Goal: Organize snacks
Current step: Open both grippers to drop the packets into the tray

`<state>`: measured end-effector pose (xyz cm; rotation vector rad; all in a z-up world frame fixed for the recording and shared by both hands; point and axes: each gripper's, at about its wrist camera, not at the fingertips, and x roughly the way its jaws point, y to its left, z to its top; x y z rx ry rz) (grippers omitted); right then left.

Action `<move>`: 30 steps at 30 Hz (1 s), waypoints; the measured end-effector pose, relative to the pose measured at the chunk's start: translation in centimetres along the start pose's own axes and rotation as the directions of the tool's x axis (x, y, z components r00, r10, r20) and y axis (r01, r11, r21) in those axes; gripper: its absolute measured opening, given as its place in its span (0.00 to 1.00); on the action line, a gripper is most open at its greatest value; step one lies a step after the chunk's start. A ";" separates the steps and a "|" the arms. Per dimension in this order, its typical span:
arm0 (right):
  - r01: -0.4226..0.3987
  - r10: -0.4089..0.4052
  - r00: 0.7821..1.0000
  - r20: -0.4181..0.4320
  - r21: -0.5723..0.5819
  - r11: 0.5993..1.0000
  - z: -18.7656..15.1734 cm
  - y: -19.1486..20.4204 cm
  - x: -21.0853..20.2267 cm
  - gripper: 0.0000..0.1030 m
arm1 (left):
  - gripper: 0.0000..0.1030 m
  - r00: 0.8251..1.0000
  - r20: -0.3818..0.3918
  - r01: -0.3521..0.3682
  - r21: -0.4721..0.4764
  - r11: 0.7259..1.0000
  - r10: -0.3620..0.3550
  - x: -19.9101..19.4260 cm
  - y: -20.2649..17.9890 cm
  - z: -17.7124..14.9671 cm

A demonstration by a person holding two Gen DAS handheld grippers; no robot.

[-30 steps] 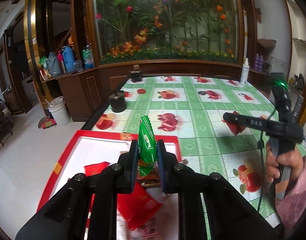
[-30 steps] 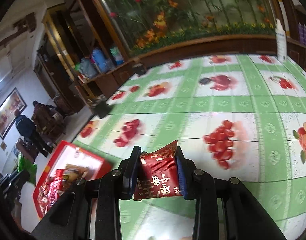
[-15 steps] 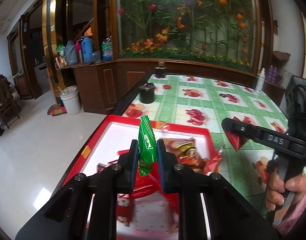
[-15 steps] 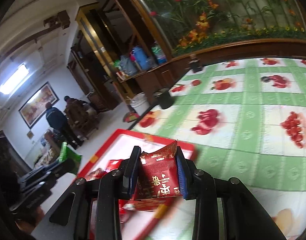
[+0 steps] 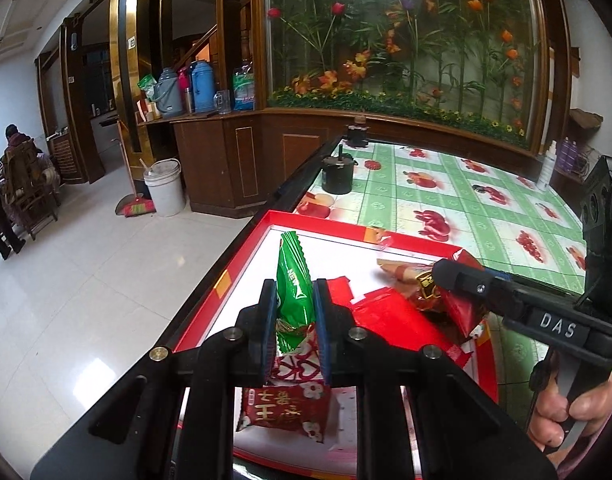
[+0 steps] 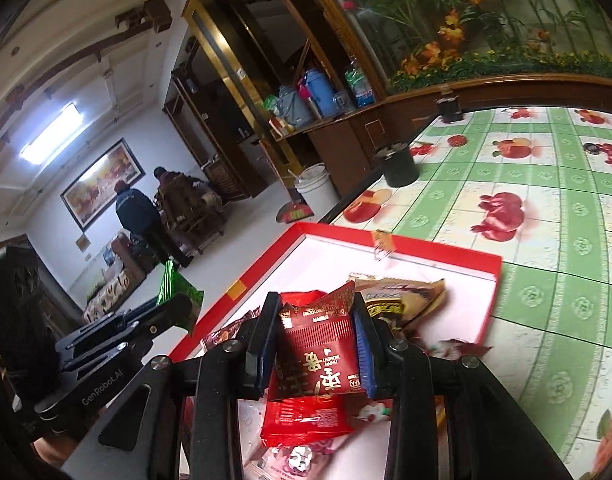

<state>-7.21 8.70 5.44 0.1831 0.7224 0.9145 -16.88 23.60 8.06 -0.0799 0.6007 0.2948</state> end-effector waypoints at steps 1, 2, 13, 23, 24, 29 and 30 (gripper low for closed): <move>0.004 -0.004 1.000 -0.003 -0.004 1.000 -0.1 0.2 0.2 0.34 | 0.15 1.000 -0.003 -0.003 0.000 1.000 0.003 0.1 0.1 -0.1; 0.007 -0.007 1.000 -0.006 -0.008 1.000 -0.1 0.3 0.6 0.34 | 0.15 1.000 -0.006 -0.007 0.002 1.000 0.007 0.2 0.2 -0.1; 0.038 -0.037 0.999 0.012 -0.015 0.999 -0.2 0.3 0.5 0.42 | 0.24 0.996 0.017 -0.094 0.035 0.995 0.093 0.1 0.1 -0.3; 0.043 -0.041 0.997 0.068 -0.022 0.999 0.0 -0.2 -1.5 0.45 | 0.67 0.985 0.088 -0.154 0.020 0.988 0.152 -2.0 0.2 0.5; 0.043 -0.041 0.997 0.071 -0.025 0.999 0.0 -0.1 -1.7 0.45 | 0.70 0.983 0.093 -0.158 0.018 0.987 0.156 -2.2 0.1 0.5; 0.037 -0.034 0.996 0.085 -0.034 0.999 -0.1 -0.2 -2.4 0.51 | 0.73 0.980 0.105 -0.172 0.022 0.985 0.169 -2.8 -0.3 0.9; 0.037 -0.034 0.996 0.088 -0.037 0.999 -0.2 -0.2 -2.5 0.51 | 0.74 0.980 0.105 -0.175 0.022 0.984 0.171 -2.8 -0.4 1.0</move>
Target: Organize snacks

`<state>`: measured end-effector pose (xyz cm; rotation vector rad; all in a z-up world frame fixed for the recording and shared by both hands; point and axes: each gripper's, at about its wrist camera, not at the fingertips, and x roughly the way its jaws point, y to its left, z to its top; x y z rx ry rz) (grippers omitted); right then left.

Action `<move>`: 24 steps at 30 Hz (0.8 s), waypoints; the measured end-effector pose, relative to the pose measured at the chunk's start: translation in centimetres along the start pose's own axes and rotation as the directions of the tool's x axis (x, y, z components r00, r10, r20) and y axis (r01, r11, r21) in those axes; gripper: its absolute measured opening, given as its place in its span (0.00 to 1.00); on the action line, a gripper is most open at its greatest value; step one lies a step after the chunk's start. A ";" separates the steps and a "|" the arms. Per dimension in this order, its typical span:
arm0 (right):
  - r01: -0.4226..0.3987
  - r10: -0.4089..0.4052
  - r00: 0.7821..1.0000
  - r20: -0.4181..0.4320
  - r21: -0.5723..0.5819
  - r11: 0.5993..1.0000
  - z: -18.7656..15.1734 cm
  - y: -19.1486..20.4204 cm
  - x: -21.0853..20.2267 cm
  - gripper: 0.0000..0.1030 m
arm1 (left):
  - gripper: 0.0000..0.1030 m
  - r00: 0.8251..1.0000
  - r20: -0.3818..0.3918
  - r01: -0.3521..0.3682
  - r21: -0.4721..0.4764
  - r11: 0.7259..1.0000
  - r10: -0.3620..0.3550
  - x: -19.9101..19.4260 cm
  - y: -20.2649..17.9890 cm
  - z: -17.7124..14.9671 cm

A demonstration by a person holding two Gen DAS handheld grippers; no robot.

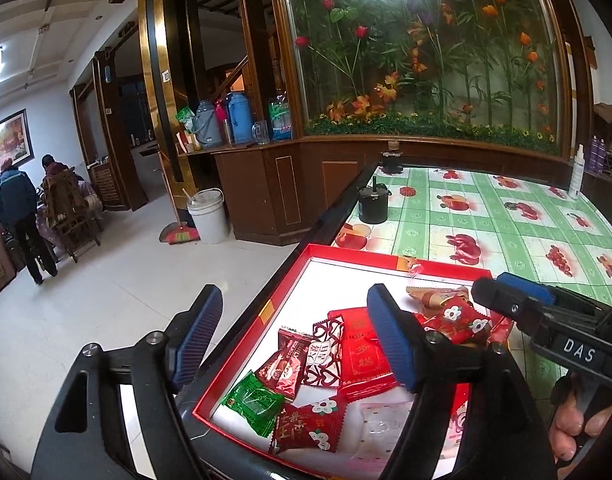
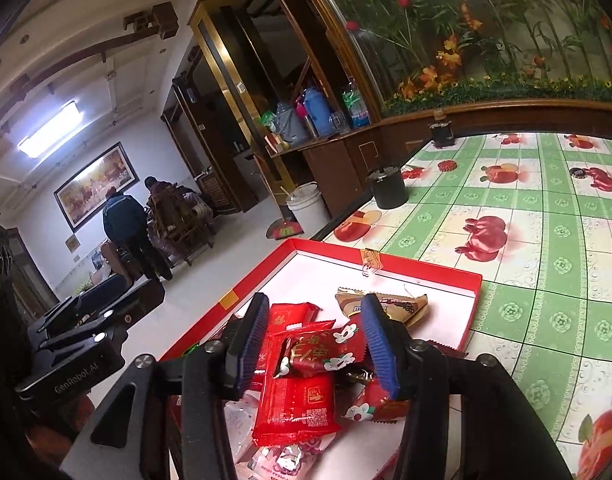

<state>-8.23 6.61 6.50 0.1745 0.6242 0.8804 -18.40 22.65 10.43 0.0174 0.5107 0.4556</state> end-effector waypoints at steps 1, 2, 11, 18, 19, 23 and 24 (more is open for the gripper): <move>0.000 0.000 1.000 0.001 -0.003 1.000 0.0 0.0 -0.1 0.51 | 0.77 1.000 0.000 -0.002 0.000 1.000 0.002 -0.1 -0.1 0.1; 0.001 -0.001 1.000 0.003 -0.007 1.000 0.0 0.1 -0.2 0.51 | 0.78 1.000 0.002 -0.002 0.001 1.000 0.002 -0.1 -0.1 0.1; 0.019 -0.018 1.000 0.015 -0.067 0.998 -0.6 0.8 -1.4 0.69 | 0.80 0.999 -0.002 -0.039 0.011 0.999 0.039 -0.2 -0.8 0.2; 0.041 -0.036 0.999 0.041 -0.131 0.991 -1.4 1.5 -2.7 0.82 | 0.81 0.997 -0.017 -0.070 0.013 0.997 0.070 -0.2 -1.2 0.0; 0.042 -0.036 0.998 0.044 -0.141 0.989 -1.6 1.6 -2.9 0.83 | 0.81 0.997 -0.017 -0.079 0.016 0.997 0.080 -0.2 -1.2 -0.1; 0.041 -0.029 0.997 0.064 -0.180 0.983 -2.3 2.2 -3.7 0.87 | 0.81 0.997 0.001 -0.078 0.005 0.997 0.078 -0.8 -1.1 -0.3; 0.049 -0.034 0.996 0.085 -0.189 0.981 -2.5 2.4 -4.0 0.89 | 0.82 0.997 0.007 -0.071 -0.001 0.997 0.071 -1.0 -1.0 -0.3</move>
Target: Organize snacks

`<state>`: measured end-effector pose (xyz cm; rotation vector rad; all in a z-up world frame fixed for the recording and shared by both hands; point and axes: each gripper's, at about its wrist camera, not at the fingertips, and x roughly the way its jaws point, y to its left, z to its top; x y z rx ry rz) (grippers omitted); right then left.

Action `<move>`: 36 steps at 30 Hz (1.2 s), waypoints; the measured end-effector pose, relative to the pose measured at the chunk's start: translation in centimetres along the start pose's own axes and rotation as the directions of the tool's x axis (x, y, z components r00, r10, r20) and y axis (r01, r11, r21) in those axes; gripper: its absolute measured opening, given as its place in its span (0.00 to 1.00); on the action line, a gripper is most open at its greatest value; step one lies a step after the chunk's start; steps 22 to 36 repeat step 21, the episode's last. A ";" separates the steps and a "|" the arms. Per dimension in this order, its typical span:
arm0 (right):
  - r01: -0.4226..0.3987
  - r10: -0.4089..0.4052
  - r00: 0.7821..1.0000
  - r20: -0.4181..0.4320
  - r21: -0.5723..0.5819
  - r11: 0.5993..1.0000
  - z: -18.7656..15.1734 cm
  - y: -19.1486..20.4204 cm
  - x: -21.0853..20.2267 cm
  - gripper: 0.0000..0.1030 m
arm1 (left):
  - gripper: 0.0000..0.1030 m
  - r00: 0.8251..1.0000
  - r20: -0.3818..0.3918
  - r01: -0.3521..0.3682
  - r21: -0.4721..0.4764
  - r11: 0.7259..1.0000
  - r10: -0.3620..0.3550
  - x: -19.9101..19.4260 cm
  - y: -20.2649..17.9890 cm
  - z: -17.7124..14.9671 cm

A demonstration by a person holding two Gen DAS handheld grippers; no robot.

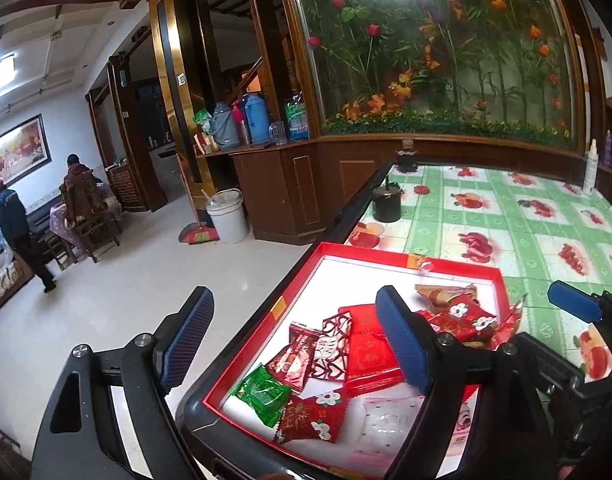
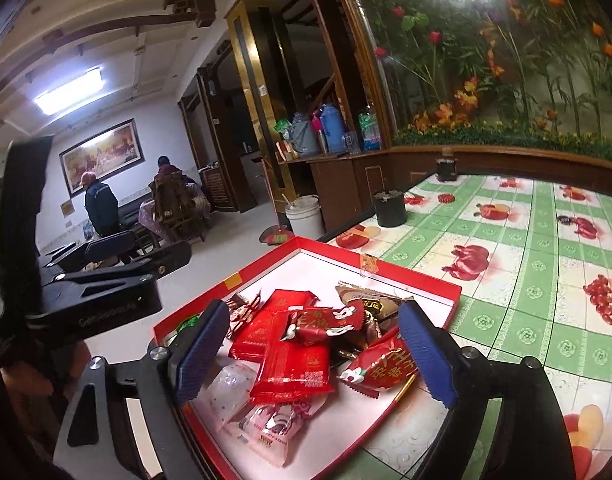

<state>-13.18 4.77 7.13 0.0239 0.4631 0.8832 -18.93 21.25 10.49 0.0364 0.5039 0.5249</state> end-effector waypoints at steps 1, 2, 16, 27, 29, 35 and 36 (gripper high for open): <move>0.011 -0.011 1.000 0.018 -0.007 1.000 -0.1 0.1 -0.3 0.90 | 0.82 1.000 0.003 0.000 -0.002 1.000 0.000 -0.1 0.0 0.0; 0.018 -0.017 0.999 0.040 -0.012 1.000 -0.3 0.1 -0.7 0.90 | 0.83 1.000 0.007 -0.003 -0.002 1.000 0.003 -0.3 0.0 0.0; 0.053 -0.047 0.995 0.091 -0.064 0.997 -0.4 0.6 -1.2 0.97 | 0.83 0.999 0.034 0.007 0.004 1.000 -0.007 -1.4 -0.4 0.1; 0.059 -0.053 0.996 0.076 -0.073 0.996 -0.6 0.7 -1.0 0.97 | 0.83 1.000 0.026 0.017 0.009 1.000 -0.017 -1.3 -0.5 0.0; 0.059 -0.053 0.996 0.076 -0.073 0.996 -0.6 0.7 -1.0 0.97 | 0.83 1.000 0.026 0.017 0.009 1.000 -0.017 -1.3 -0.5 0.0; 0.059 -0.053 0.996 0.076 -0.073 0.996 -0.6 0.7 -1.0 0.97 | 0.83 1.000 0.026 0.017 0.009 1.000 -0.017 -1.3 -0.5 0.0; 0.059 -0.053 0.996 0.076 -0.073 0.996 -0.6 0.7 -1.0 0.97 | 0.83 1.000 0.026 0.017 0.009 1.000 -0.017 -1.3 -0.5 0.0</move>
